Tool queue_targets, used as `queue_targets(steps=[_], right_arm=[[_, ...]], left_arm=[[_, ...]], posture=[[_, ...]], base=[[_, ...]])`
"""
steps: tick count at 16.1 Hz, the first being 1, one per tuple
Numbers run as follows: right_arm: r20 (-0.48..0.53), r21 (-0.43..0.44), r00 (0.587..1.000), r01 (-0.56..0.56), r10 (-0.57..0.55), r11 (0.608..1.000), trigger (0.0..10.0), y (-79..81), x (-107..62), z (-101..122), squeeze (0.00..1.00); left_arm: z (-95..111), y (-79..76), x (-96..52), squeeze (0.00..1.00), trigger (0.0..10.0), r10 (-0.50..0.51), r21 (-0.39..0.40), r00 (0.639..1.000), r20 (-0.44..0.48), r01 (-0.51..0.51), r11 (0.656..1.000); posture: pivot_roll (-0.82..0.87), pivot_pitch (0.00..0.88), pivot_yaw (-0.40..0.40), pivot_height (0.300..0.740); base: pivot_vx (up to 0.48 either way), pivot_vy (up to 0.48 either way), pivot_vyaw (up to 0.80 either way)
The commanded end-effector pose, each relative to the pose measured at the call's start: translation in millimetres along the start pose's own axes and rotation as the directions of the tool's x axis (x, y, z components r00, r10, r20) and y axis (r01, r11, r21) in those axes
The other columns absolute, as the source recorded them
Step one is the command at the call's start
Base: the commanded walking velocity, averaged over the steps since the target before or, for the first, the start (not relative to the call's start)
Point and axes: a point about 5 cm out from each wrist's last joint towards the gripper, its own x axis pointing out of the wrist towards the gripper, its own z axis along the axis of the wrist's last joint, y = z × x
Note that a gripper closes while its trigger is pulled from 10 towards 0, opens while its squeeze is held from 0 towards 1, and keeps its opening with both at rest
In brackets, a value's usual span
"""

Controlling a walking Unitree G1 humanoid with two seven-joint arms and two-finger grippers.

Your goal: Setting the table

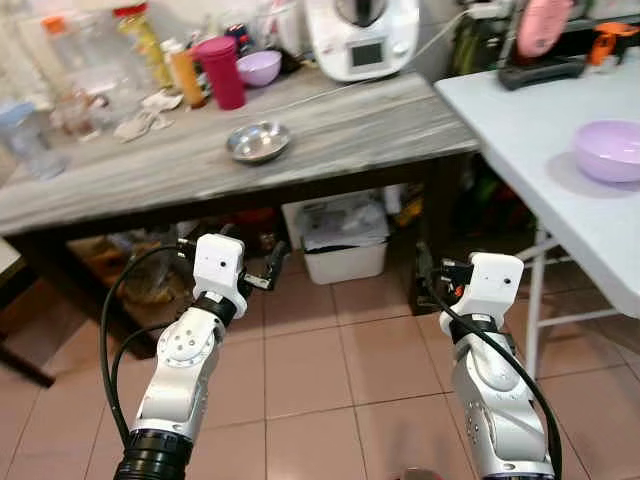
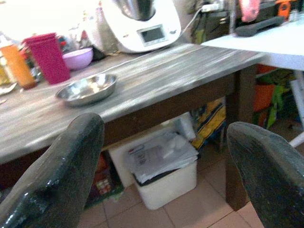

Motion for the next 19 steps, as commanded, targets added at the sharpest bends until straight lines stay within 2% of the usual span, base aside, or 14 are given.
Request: queue_targets(steps=[1, 3, 9, 19], right_arm=[[0.015, 0.011, 1.0, 0.001, -0.001, 1.0, 10.0, 3.3, 2.9, 2, 0.0], [0.02, 0.009, 1.0, 0.014, -0.014, 1.0, 10.0, 0.0, 3.5, 3, 0.0], [0.016, 0.016, 1.0, 0.026, -0.026, 1.0, 10.0, 1.7, -0.4, -1, 0.0], [0.018, 0.0, 0.999, 0.028, -0.028, 1.0, 10.0, -3.0, 3.7, 1, 0.0]], left_arm=[[6, 3.5, 4.3, 0.0, 10.0, -0.013, 0.034, 1.0, 0.018, 0.013, 0.999], [8, 4.2, 6.1, 0.0, 10.0, -0.015, 0.029, 1.0, 0.024, 0.015, 0.999], [2, 3.2, 3.2, 0.0, 10.0, -0.02, 0.021, 1.0, 0.001, 0.02, 1.0], [-8, 0.5, -4.9, 0.0, 10.0, -0.027, 0.019, 0.999, -0.022, 0.028, 0.999]], posture=[[-0.27, 0.034, 0.149, 0.74], [-0.28, 0.027, 0.162, 0.74], [-0.28, 0.037, 0.167, 0.74], [-0.27, 0.032, 0.145, 0.74]], base=[[0.48, 0.0, 0.0], [0.48, 0.0, 0.0], [0.0, 0.0, 0.0], [0.0, 0.0, 0.0]])
